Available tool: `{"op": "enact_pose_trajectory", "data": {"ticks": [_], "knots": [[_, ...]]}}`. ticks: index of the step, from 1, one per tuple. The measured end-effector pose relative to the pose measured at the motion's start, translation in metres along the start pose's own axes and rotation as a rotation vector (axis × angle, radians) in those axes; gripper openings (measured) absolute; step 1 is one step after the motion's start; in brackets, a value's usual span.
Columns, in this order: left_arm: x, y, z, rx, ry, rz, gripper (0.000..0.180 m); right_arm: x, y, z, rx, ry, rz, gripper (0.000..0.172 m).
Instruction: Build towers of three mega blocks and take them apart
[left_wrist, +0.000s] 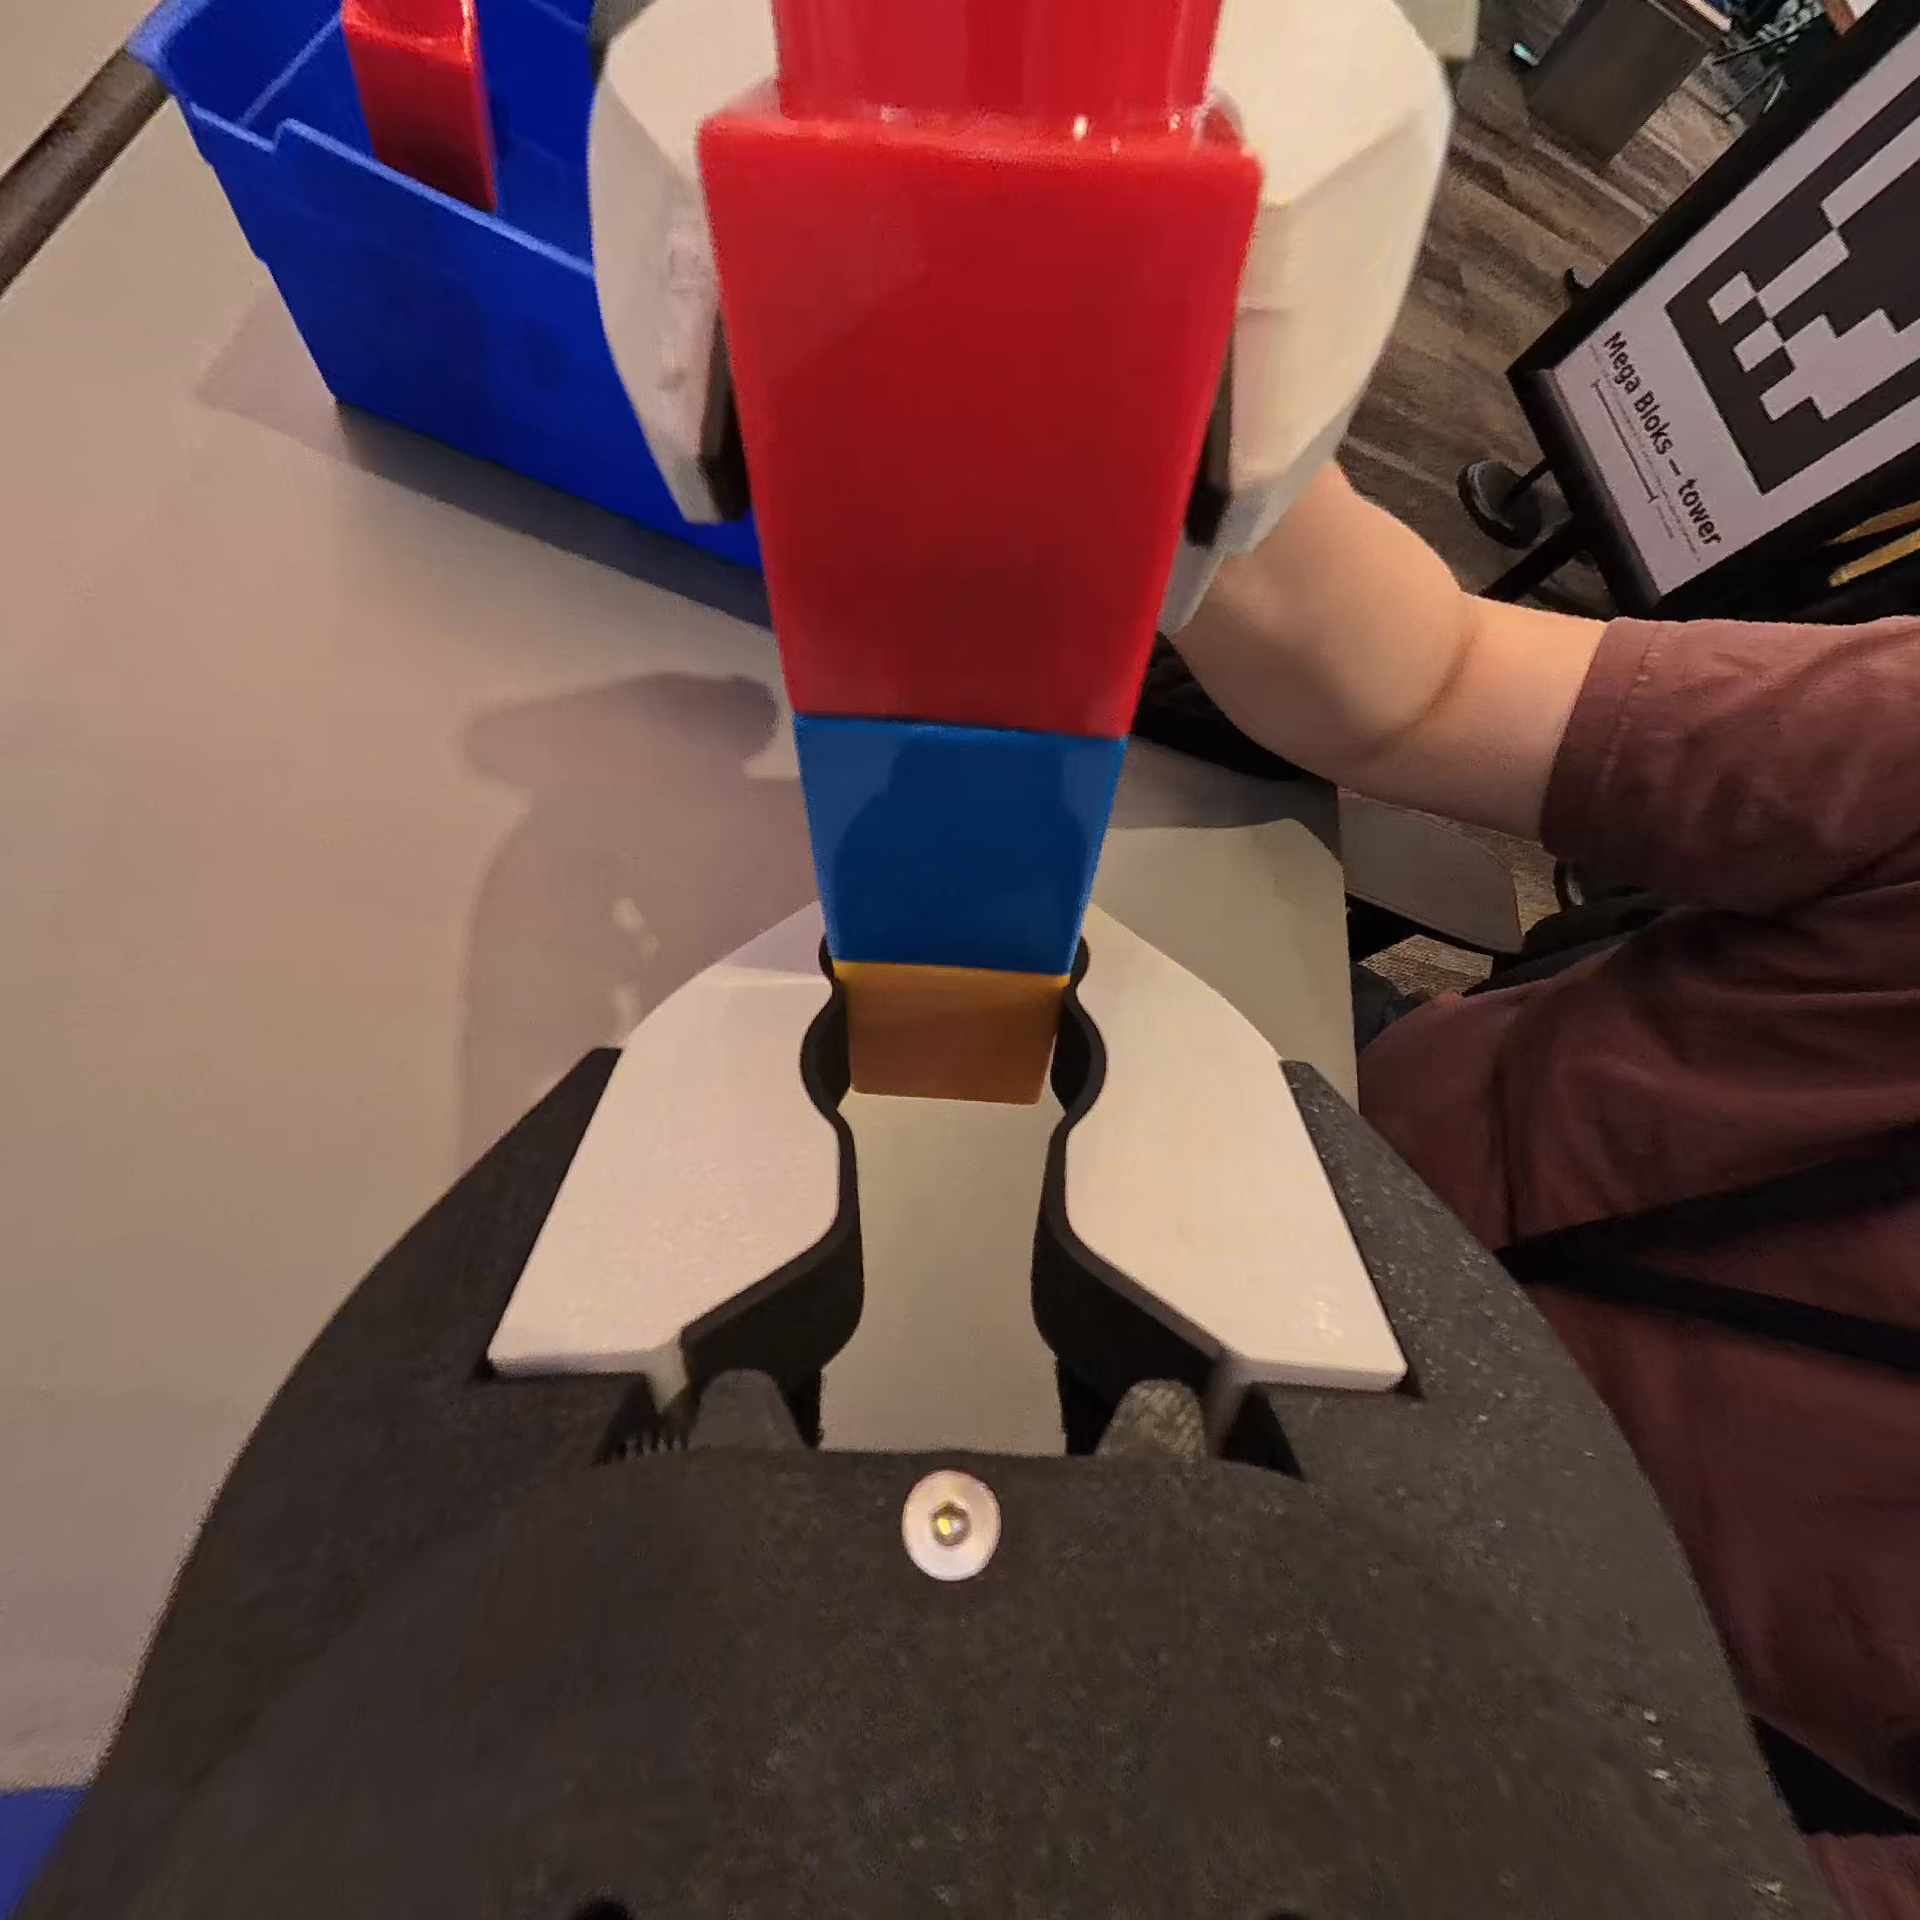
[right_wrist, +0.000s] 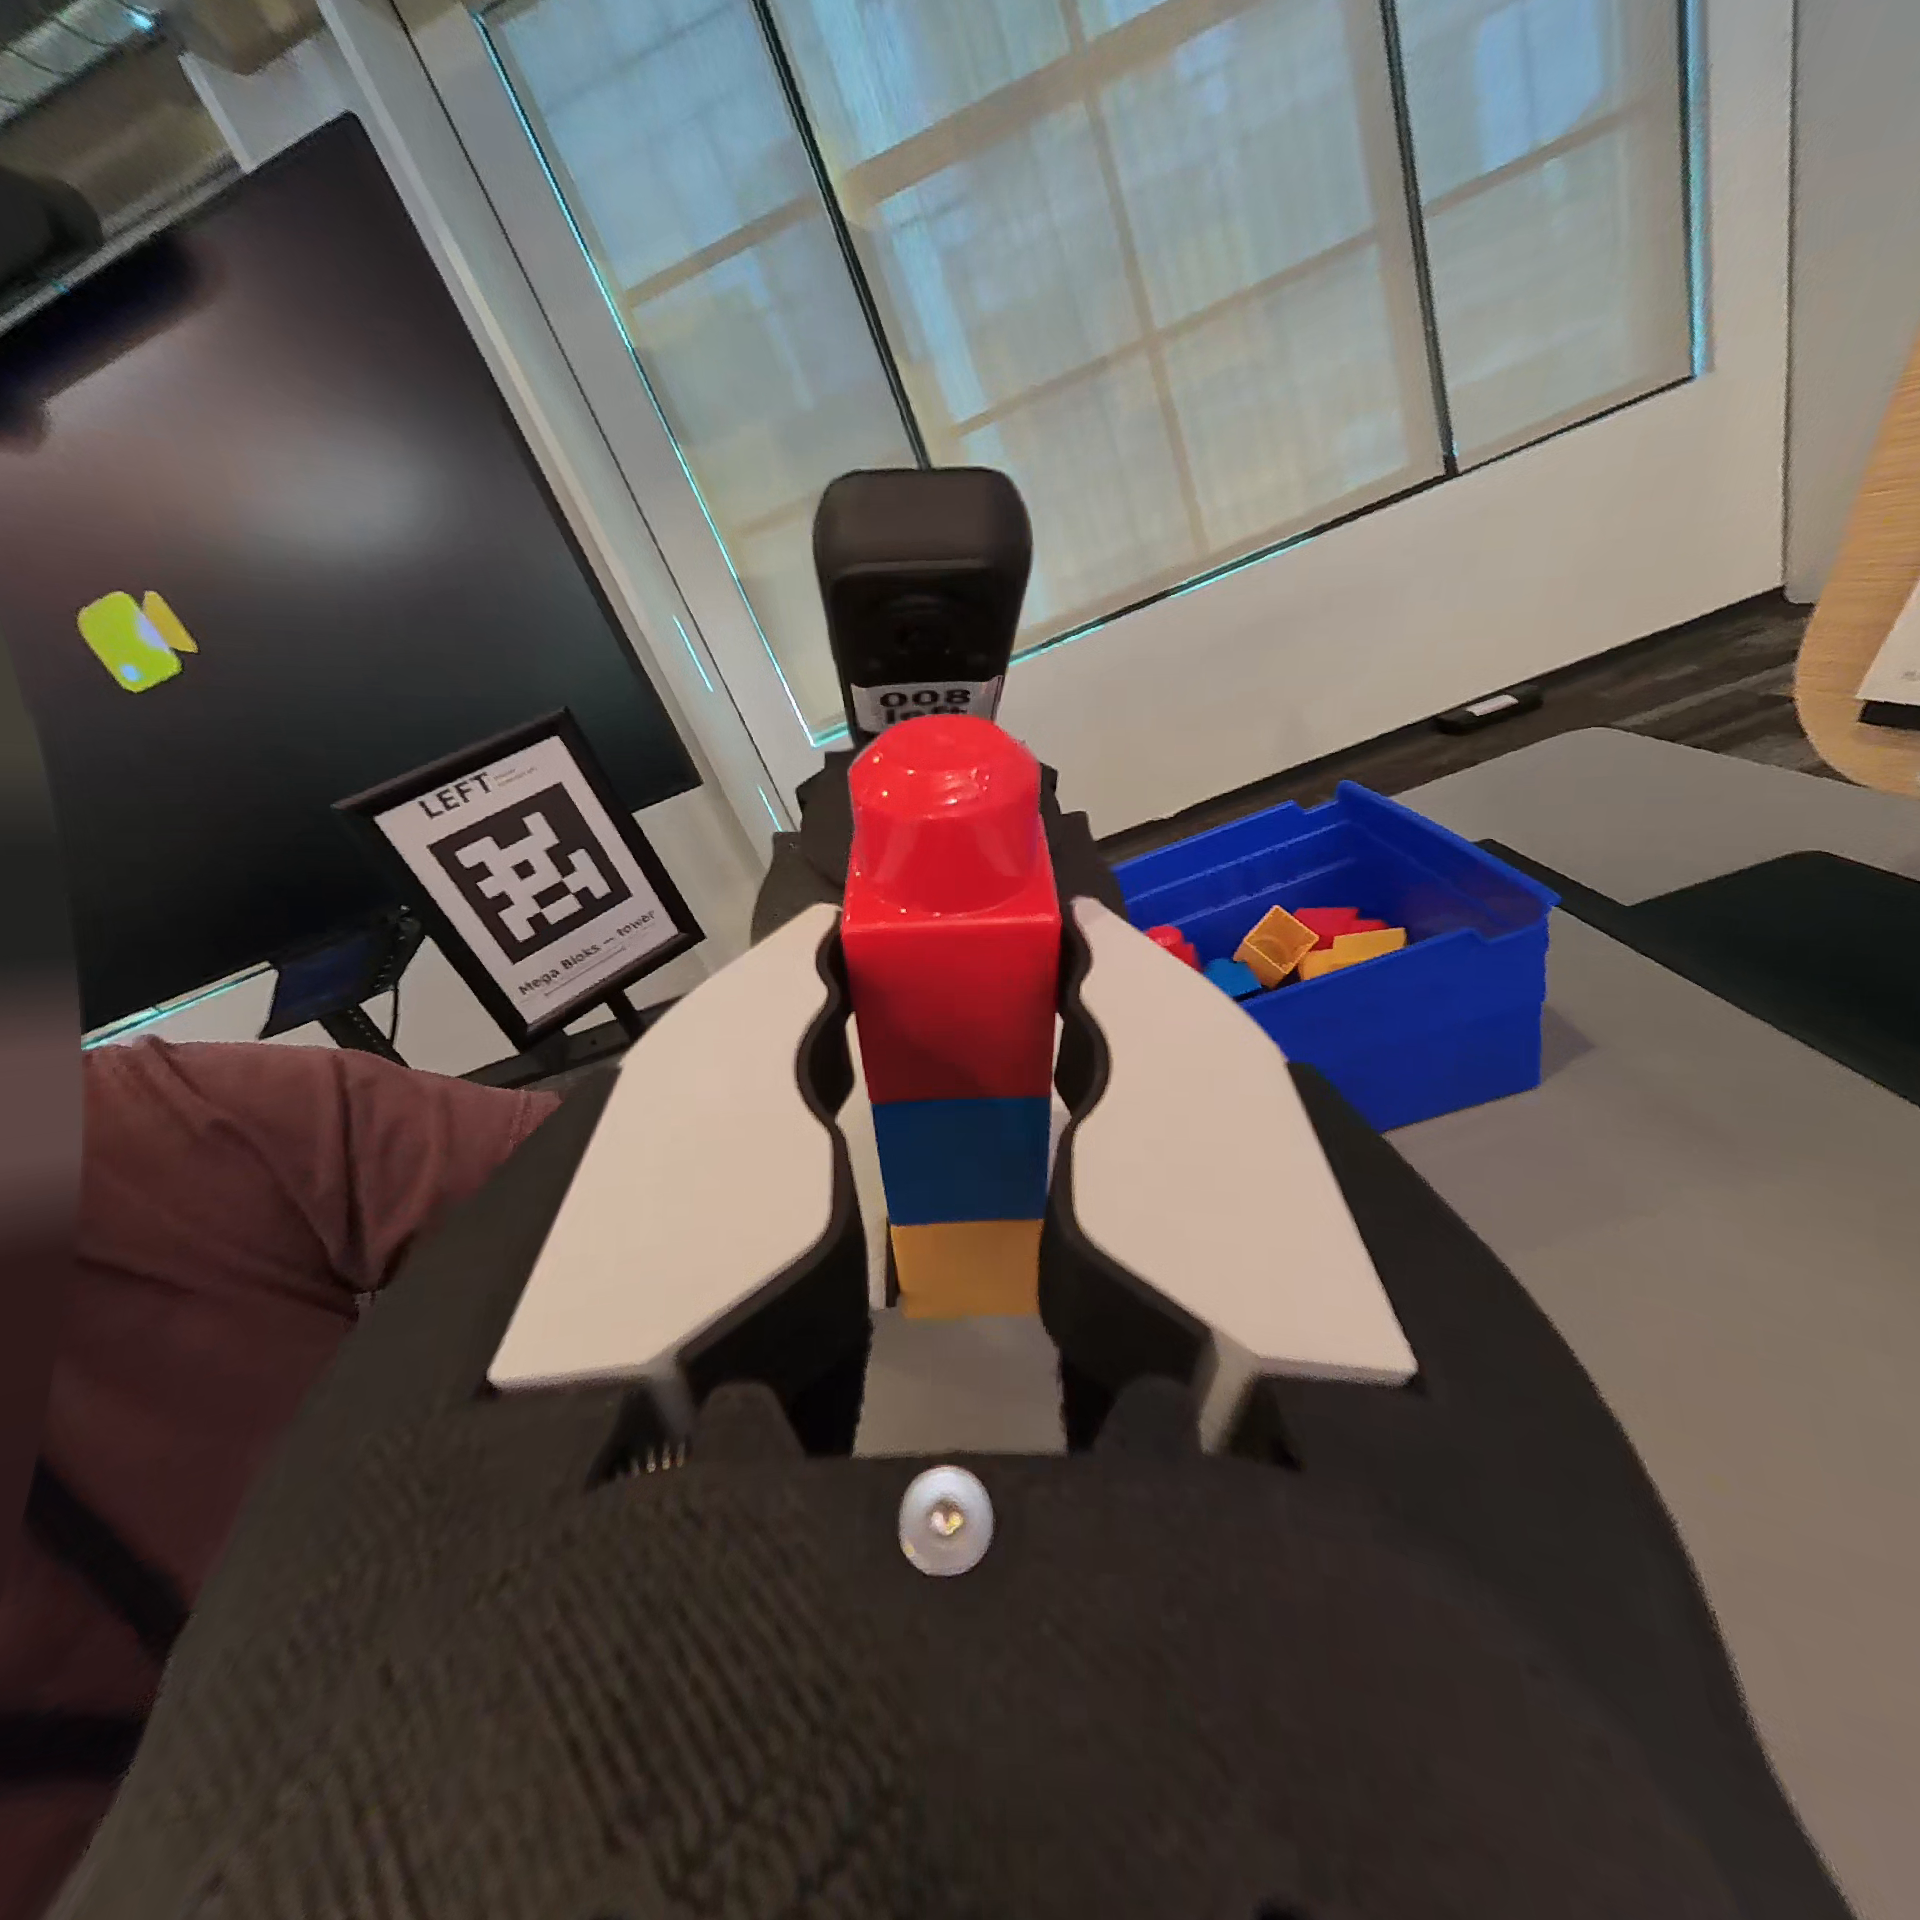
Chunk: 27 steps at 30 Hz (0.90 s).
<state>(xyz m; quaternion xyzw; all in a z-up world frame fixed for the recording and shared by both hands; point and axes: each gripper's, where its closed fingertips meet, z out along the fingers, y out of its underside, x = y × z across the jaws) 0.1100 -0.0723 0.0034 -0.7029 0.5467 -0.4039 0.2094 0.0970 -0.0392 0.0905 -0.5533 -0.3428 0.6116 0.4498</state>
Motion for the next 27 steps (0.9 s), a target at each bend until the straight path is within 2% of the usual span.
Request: {"op": "enact_pose_trajectory", "data": {"ticks": [8, 27], "knots": [[-0.0009, 0.0032, 0.0006, -0.014, 0.015, -0.015, 0.036, 0.0029, 0.0029, 0.0020, -0.011, 0.025, -0.015, 0.038], [0.0047, 0.0079, -0.0013, -0.039, 0.042, 0.005, 0.036, -0.0023, 0.0063, 0.0039, -0.008, -0.032, -0.021, 0.038]]}}
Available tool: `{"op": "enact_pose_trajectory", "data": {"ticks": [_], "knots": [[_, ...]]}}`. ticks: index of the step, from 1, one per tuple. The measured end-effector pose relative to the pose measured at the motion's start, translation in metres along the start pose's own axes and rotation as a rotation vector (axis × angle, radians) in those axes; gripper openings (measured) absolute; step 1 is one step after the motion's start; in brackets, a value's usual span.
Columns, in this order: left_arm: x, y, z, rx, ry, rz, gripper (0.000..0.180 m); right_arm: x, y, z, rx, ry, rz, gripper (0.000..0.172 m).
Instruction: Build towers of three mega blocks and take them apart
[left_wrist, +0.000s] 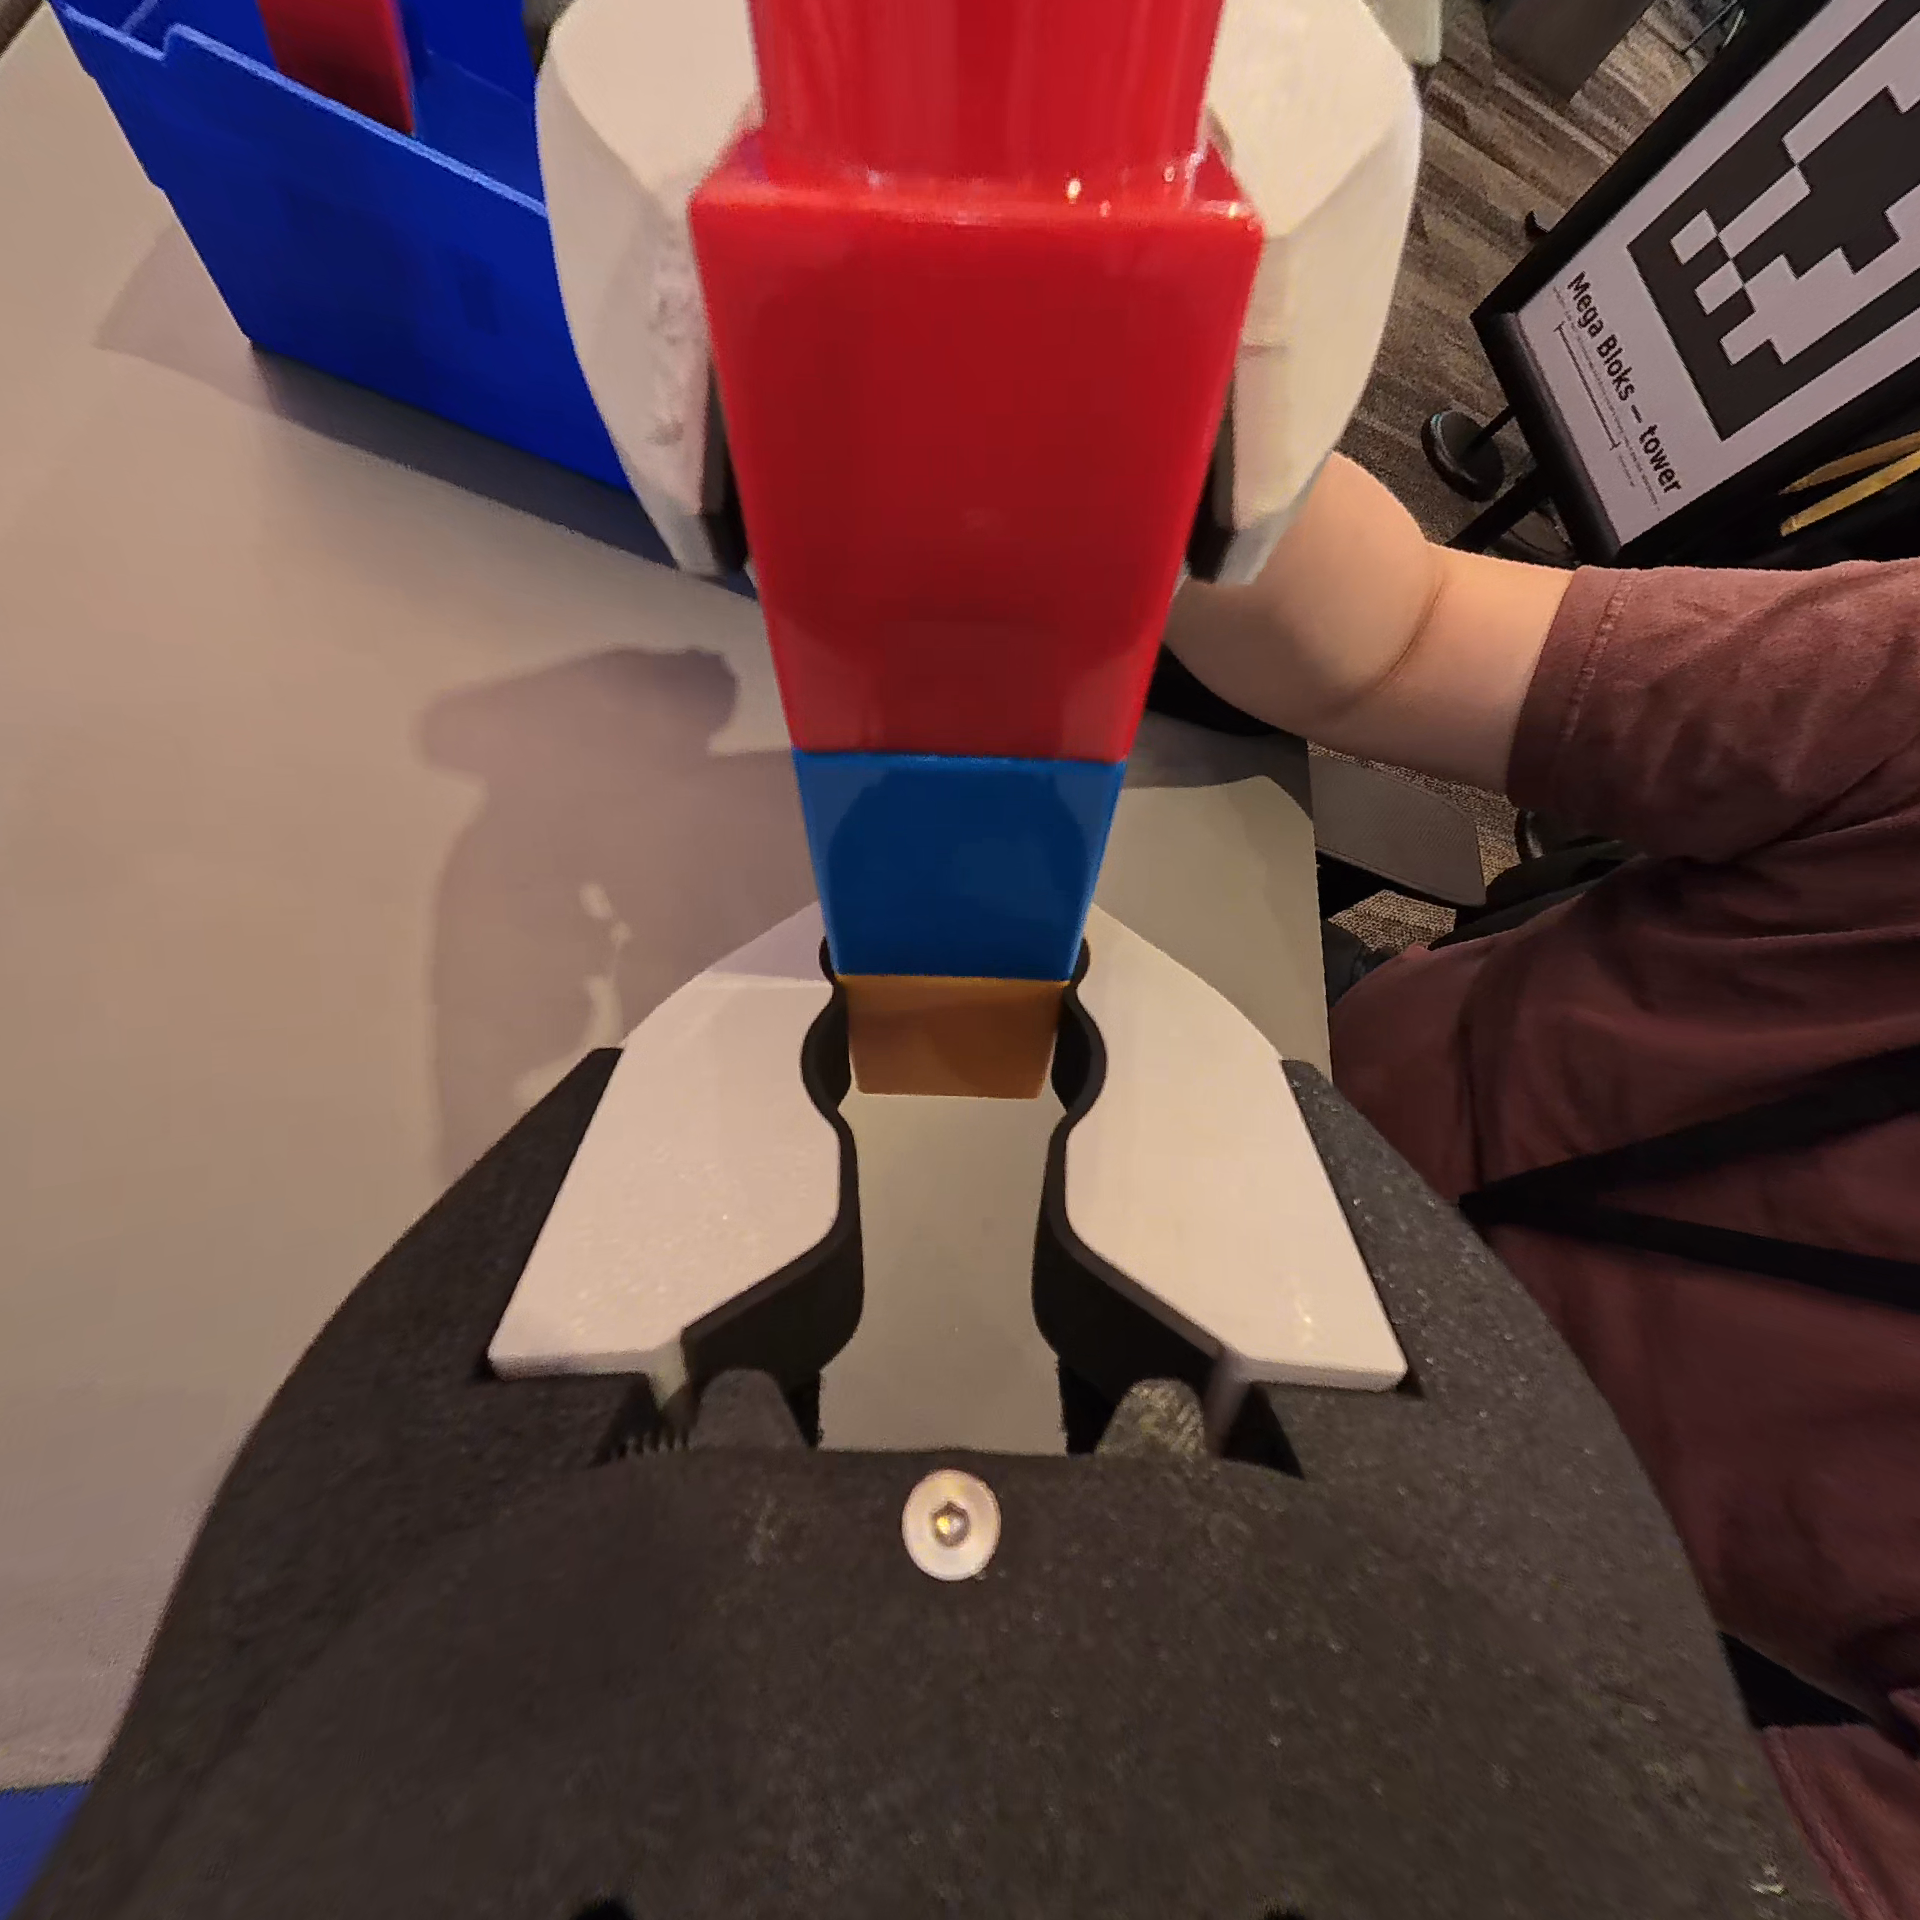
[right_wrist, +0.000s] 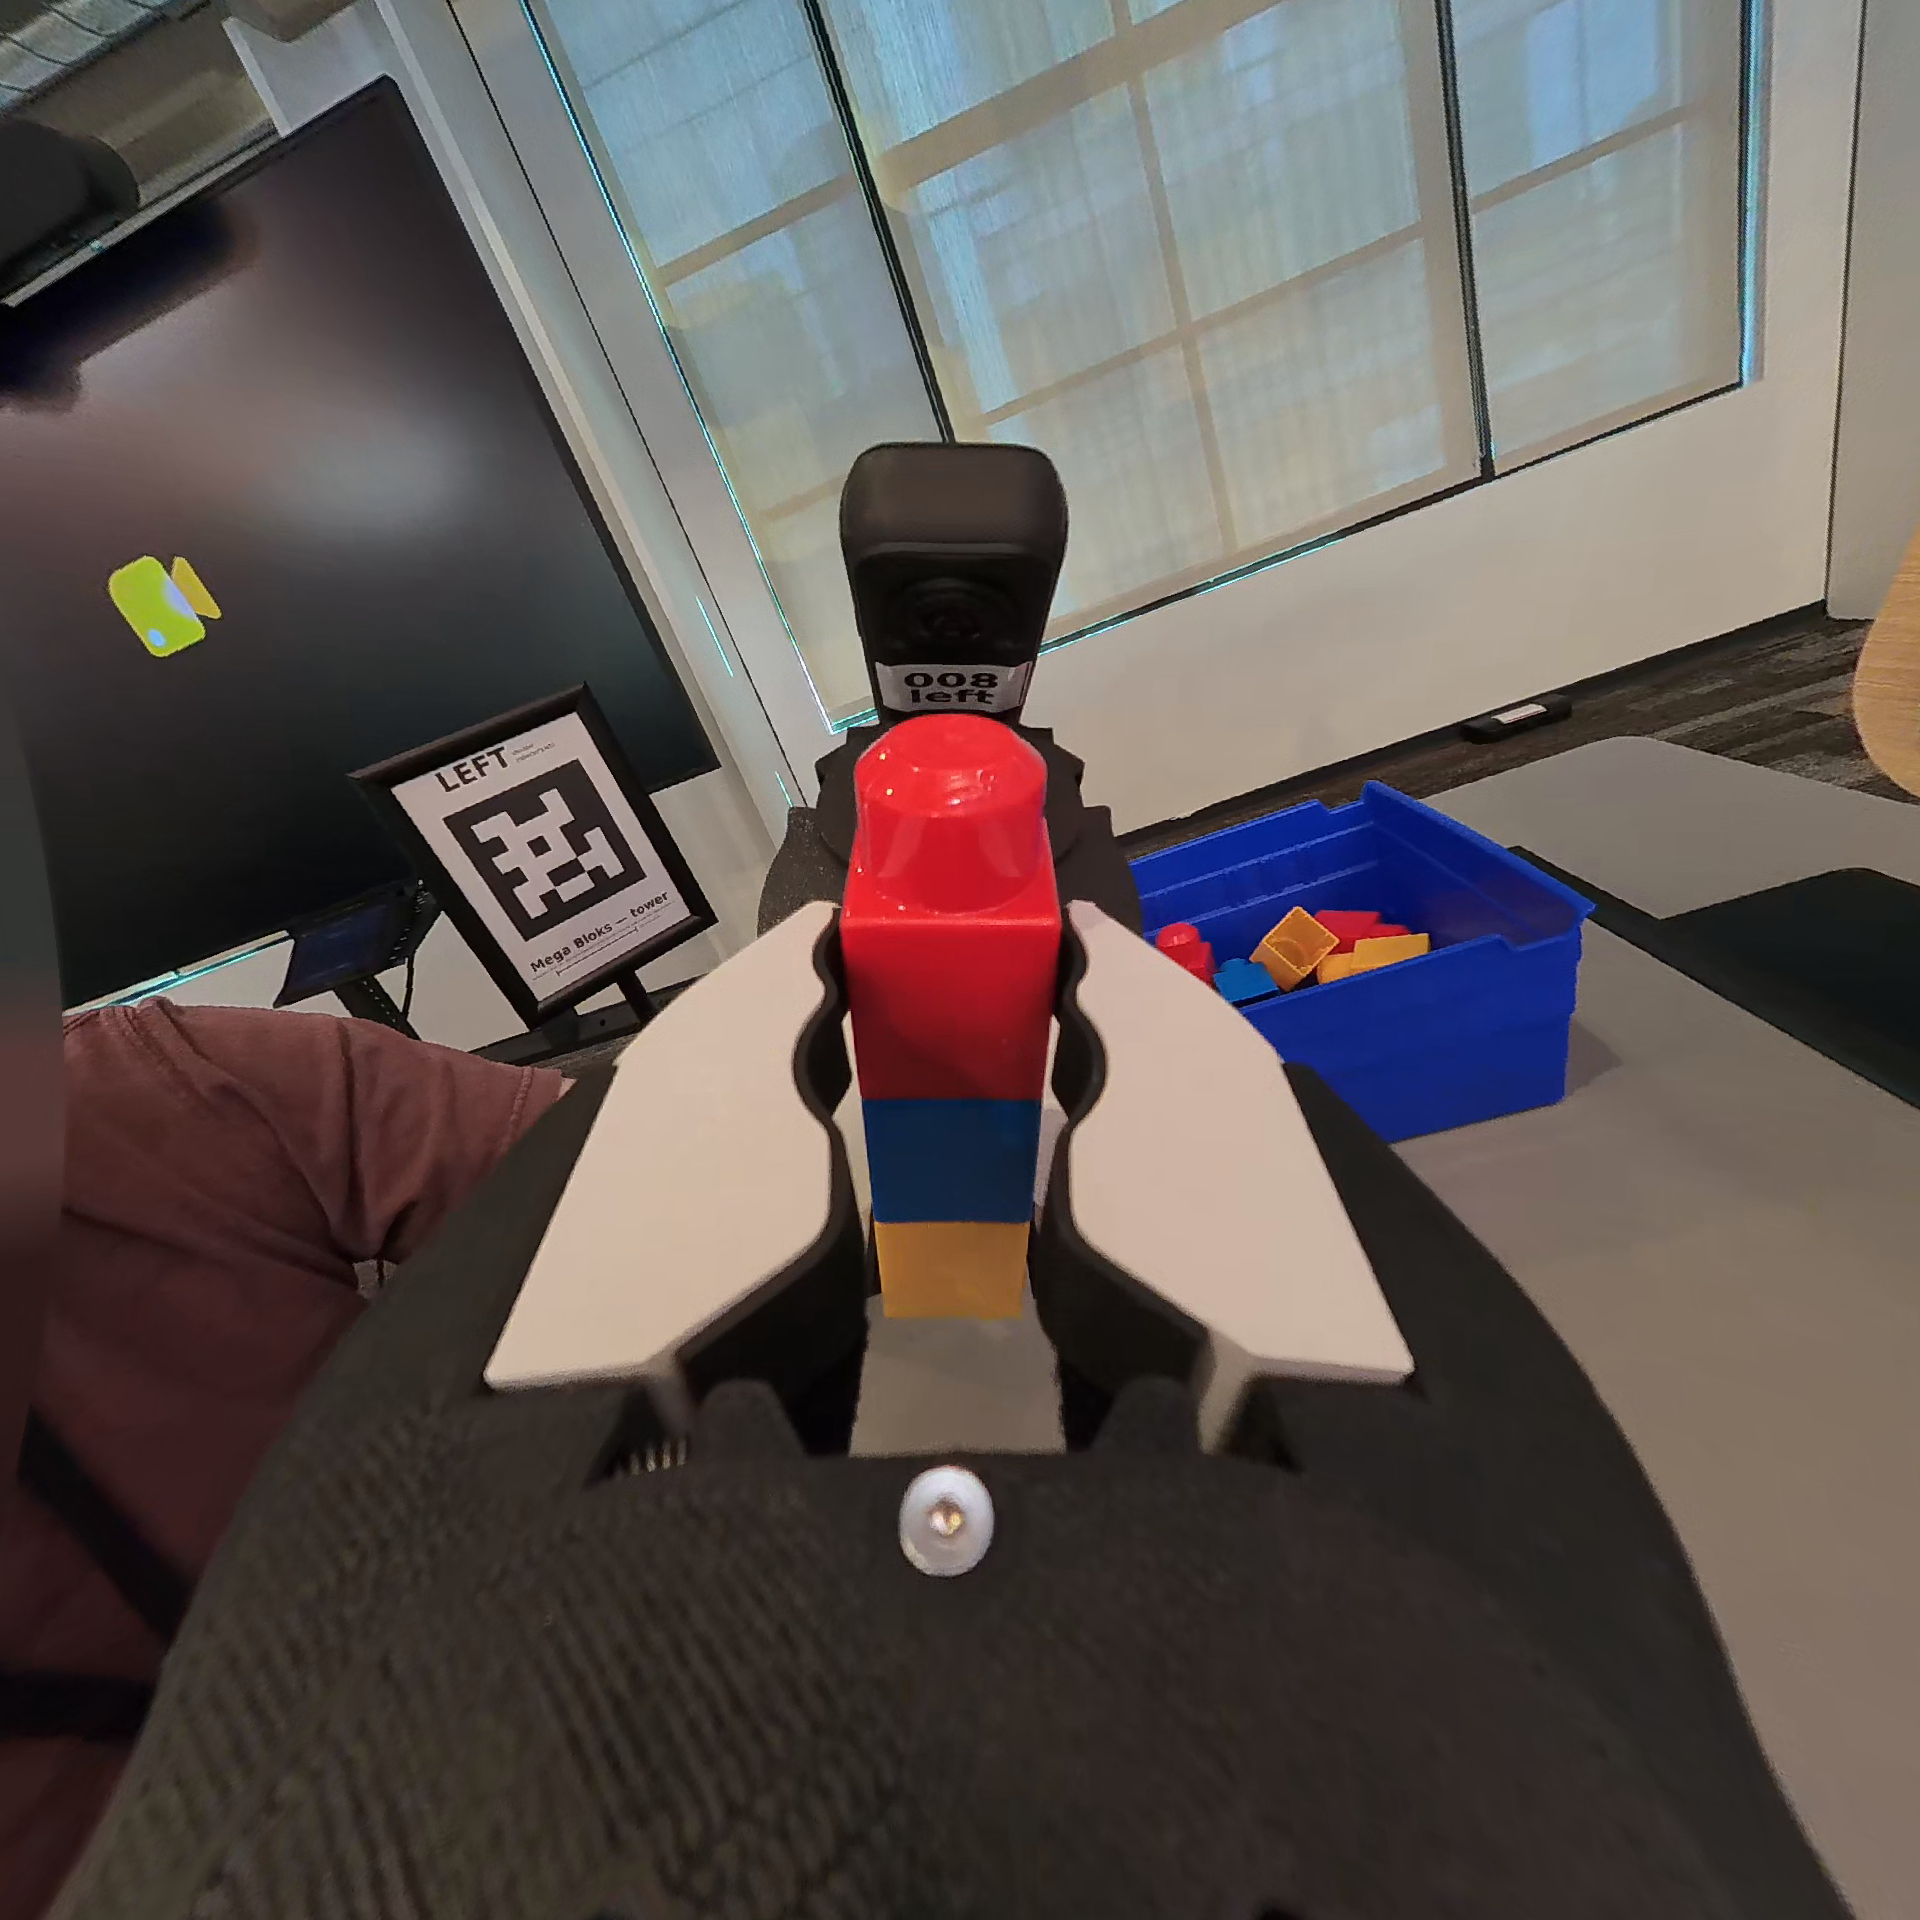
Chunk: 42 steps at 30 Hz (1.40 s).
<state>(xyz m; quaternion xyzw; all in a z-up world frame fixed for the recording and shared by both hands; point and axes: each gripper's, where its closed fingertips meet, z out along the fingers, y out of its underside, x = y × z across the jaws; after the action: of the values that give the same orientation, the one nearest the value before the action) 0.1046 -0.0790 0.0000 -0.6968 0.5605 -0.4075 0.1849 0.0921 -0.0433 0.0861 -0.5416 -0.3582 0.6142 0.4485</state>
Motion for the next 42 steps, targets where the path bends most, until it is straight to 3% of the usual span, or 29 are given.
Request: {"op": "enact_pose_trajectory", "data": {"ticks": [3, 5, 7, 11, 14, 16, 18, 19, 21, 22, 24, 27, 29, 31, 35, 39, 42], "knots": [[-0.002, 0.001, 0.000, -0.002, -0.007, -0.005, 0.036, 0.002, 0.000, 0.000, -0.001, 0.007, 0.017, 0.038], [0.001, -0.011, -0.005, 0.082, 0.012, 0.008, 0.036, -0.002, -0.011, -0.003, 0.043, 0.001, -0.020, 0.038], [0.000, -0.025, -0.016, 0.175, -0.008, -0.027, 0.036, -0.002, -0.022, -0.009, 0.088, 0.038, -0.070, 0.062], [-0.010, -0.025, -0.028, 0.187, -0.117, -0.024, 0.036, 0.007, -0.014, -0.010, 0.058, 0.074, -0.060, 0.059], [-0.006, -0.025, -0.024, 0.176, -0.103, -0.010, 0.036, 0.007, 0.002, 0.003, 0.017, 0.010, 0.015, 0.056], [-0.005, -0.025, -0.022, 0.171, -0.105, -0.005, 0.036, 0.002, 0.013, 0.008, -0.034, -0.036, 0.006, 0.037], [-0.005, -0.025, -0.022, 0.174, -0.107, 0.007, 0.036, 0.002, 0.013, 0.008, -0.042, -0.020, -0.017, 0.037], [-0.004, -0.028, -0.024, 0.200, -0.099, 0.008, 0.038, 0.001, 0.011, 0.006, -0.049, -0.007, -0.037, 0.037], [0.000, -0.035, -0.030, 0.250, -0.080, -0.015, 0.069, -0.001, -0.007, -0.006, -0.026, 0.049, -0.115, 0.037], [0.001, -0.036, -0.034, 0.261, -0.083, -0.011, 0.078, -0.003, -0.022, -0.018, -0.007, 0.087, -0.158, 0.037], [-0.001, -0.036, -0.043, 0.271, -0.122, 0.015, 0.077, 0.000, -0.061, -0.064, 0.077, 0.253, -0.265, 0.037], [-0.007, -0.032, -0.052, 0.260, -0.188, 0.023, 0.077, 0.037, -0.106, -0.184, 0.188, 0.806, -0.451, 0.037], [-0.005, -0.033, -0.051, 0.262, -0.172, 0.028, 0.077, 0.068, -0.103, -0.261, 0.194, 1.129, -0.483, 0.037], [-0.004, -0.034, -0.046, 0.262, -0.156, 0.021, 0.076, 0.101, -0.078, -0.302, 0.174, 1.249, -0.365, 0.037], [-0.006, -0.028, -0.034, 0.207, -0.152, 0.021, 0.076, 0.153, -0.027, -0.338, 0.219, 1.351, -0.125, 0.037], [-0.005, -0.026, -0.027, 0.184, -0.145, 0.027, 0.075, 0.186, 0.027, -0.353, 0.035, 1.440, 0.004, 0.037], [-0.005, -0.026, -0.025, 0.186, -0.138, 0.024, 0.074, 0.196, 0.049, -0.351, -0.055, 1.431, 0.084, 0.037]]}}
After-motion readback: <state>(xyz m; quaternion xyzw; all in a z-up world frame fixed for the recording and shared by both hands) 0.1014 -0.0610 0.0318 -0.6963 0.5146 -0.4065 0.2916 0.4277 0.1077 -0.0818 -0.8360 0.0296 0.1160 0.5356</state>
